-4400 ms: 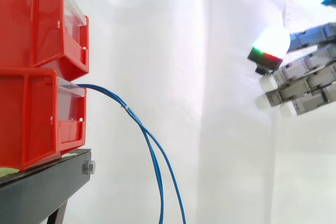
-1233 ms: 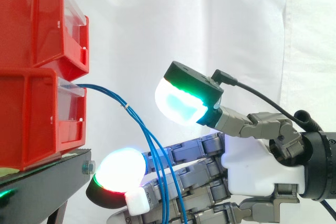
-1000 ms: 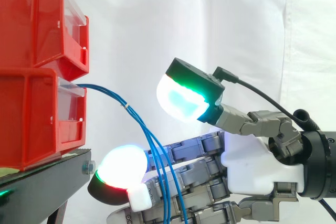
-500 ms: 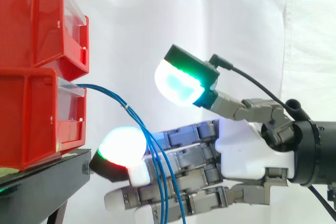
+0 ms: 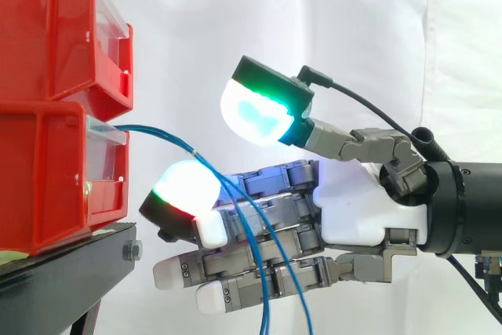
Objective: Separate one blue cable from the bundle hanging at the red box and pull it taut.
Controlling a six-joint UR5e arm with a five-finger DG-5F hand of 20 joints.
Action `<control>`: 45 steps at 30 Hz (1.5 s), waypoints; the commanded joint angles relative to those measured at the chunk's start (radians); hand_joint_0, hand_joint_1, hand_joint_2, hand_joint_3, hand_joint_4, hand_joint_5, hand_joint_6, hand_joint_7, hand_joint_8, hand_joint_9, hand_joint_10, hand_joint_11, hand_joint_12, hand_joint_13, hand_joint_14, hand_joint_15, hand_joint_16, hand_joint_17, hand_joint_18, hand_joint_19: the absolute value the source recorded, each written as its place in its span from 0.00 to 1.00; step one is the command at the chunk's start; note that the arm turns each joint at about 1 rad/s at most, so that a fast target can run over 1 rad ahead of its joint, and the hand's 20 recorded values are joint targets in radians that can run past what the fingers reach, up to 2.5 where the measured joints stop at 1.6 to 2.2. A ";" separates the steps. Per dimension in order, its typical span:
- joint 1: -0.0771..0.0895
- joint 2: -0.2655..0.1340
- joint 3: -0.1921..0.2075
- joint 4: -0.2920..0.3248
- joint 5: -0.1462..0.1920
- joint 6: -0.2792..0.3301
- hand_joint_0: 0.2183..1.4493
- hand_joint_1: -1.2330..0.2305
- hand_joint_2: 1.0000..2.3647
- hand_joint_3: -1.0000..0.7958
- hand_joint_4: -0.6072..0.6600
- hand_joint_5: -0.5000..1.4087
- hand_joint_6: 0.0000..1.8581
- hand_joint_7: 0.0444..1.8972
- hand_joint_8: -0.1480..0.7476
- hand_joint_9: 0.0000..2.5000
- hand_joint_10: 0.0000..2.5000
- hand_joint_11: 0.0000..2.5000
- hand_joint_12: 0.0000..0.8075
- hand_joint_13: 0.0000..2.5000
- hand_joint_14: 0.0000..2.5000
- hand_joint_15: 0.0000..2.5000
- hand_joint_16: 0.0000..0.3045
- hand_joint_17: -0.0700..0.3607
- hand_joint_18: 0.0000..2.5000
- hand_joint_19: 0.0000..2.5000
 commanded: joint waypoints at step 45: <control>-0.019 0.049 0.001 -0.169 -0.018 -0.146 0.31 0.38 0.02 0.48 0.56 0.14 0.50 0.66 0.49 0.32 0.01 0.34 0.38 0.25 0.01 0.13 0.13 0.37 0.24 0.14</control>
